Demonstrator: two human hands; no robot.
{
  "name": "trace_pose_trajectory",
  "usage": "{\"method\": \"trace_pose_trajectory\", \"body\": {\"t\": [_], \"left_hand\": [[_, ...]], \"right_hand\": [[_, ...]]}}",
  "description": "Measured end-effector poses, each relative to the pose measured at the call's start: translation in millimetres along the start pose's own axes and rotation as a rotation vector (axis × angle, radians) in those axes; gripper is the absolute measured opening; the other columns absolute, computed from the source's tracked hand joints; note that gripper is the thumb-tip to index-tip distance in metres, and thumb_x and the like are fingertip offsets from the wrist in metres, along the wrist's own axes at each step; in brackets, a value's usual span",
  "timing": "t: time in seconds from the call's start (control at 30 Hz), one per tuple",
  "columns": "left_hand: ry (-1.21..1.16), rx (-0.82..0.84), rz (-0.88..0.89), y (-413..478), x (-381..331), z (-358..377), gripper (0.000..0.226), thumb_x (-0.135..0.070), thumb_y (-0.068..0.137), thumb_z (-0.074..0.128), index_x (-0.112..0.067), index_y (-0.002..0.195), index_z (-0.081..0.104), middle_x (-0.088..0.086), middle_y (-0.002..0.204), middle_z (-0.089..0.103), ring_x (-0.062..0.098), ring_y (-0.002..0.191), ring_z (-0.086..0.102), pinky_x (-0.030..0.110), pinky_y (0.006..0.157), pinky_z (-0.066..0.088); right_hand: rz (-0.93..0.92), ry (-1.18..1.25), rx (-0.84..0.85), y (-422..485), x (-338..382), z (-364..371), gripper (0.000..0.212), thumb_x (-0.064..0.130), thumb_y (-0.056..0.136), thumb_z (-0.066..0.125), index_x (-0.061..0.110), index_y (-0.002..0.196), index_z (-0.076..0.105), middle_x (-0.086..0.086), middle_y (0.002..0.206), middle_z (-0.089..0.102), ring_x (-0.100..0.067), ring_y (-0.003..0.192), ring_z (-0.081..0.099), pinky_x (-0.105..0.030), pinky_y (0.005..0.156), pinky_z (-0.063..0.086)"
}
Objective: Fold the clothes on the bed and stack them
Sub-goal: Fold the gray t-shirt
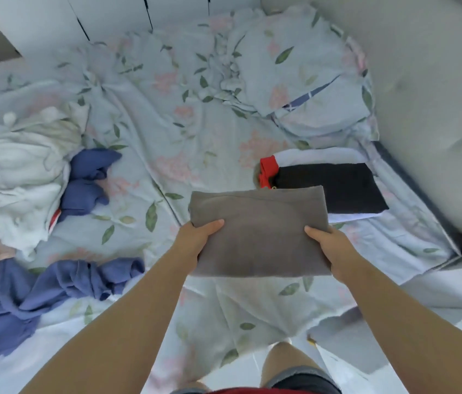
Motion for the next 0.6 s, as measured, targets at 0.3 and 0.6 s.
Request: {"method": "trace_pose_trajectory", "body": {"t": [0.3,0.6], "left_hand": [[0.0,0.051,0.044,18,-70,171,0.039,-0.024,0.079,0.075,-0.01,0.111,0.058,0.006,0.097,0.065,0.025,0.084,0.063,0.036,0.075,0.052],[0.631,-0.063,0.072,49,-89,207,0.019,-0.016,0.088,0.054,-0.009,0.078,0.04,0.002,0.067,0.037,0.014,0.057,0.038,0.024,0.051,0.035]], "right_hand": [[-0.086,-0.091,-0.113,85,92,-130,0.034,0.021,0.091,0.06,0.007,0.123,0.058,-0.013,0.111,0.064,-0.029,0.095,0.061,-0.038,0.085,0.049],[-0.07,-0.389,-0.139,128,106,-154,0.055,0.018,0.095,0.051,0.003,0.143,0.03,-0.015,0.139,0.042,-0.031,0.127,0.041,-0.036,0.101,0.033]]}}
Point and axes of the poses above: each hand's wrist, its own y-axis towards the middle knuckle, its own z-axis out of the palm, x = y × z, the point moved 1 cm from there along y, towards the middle knuckle
